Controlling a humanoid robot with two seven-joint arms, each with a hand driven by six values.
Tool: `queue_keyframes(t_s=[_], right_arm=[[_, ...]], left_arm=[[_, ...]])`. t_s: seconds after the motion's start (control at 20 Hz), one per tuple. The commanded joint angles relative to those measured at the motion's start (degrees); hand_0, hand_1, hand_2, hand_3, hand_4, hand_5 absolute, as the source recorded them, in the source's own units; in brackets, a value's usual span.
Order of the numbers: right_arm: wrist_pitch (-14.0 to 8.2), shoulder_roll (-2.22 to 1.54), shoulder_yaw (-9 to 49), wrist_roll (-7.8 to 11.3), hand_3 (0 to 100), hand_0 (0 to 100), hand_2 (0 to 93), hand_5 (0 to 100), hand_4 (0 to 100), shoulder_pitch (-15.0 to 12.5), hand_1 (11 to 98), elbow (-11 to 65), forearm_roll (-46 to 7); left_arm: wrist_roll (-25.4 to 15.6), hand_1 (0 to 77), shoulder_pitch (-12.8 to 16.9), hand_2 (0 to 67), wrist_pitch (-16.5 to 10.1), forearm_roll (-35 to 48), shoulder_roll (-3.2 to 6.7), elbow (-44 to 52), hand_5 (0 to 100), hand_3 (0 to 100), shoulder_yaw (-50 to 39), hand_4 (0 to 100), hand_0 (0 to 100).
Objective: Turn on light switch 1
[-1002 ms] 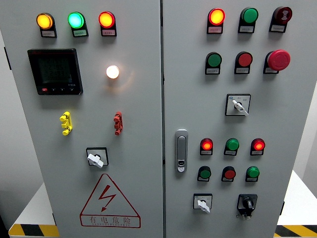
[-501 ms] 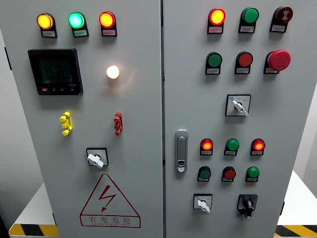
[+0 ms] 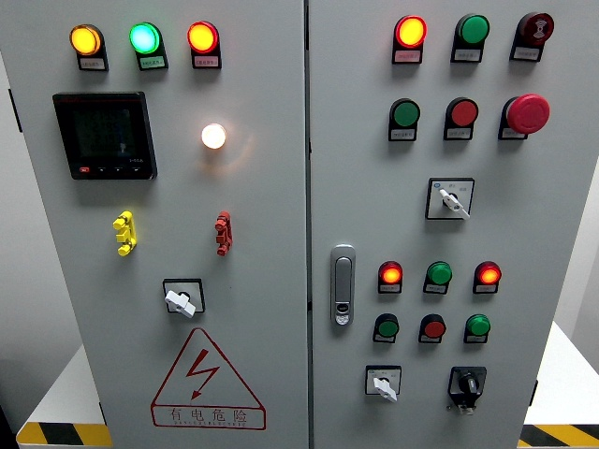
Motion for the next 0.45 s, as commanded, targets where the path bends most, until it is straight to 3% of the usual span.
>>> queue_keyframes(t_s=[0.0, 0.4], right_arm=[[0.0, 0.05, 0.0, 0.00, 20, 0, 0.0, 11, 19, 0.0, 19.5, 0.0, 0.0], [-0.1, 0.05, -0.1, 0.00, 20, 0, 0.0, 11, 19, 0.0, 19.7, 0.1, 0.0]], left_arm=[[1.2, 0.0, 1.0, 0.0, 0.2, 0.1, -0.51, 0.1, 0, 0, 0.2, 0, 0], [1.3, 0.0, 2.0, 0.0, 0.3, 0.8, -0.42, 0.2, 0, 0, 0.7, 0, 0]])
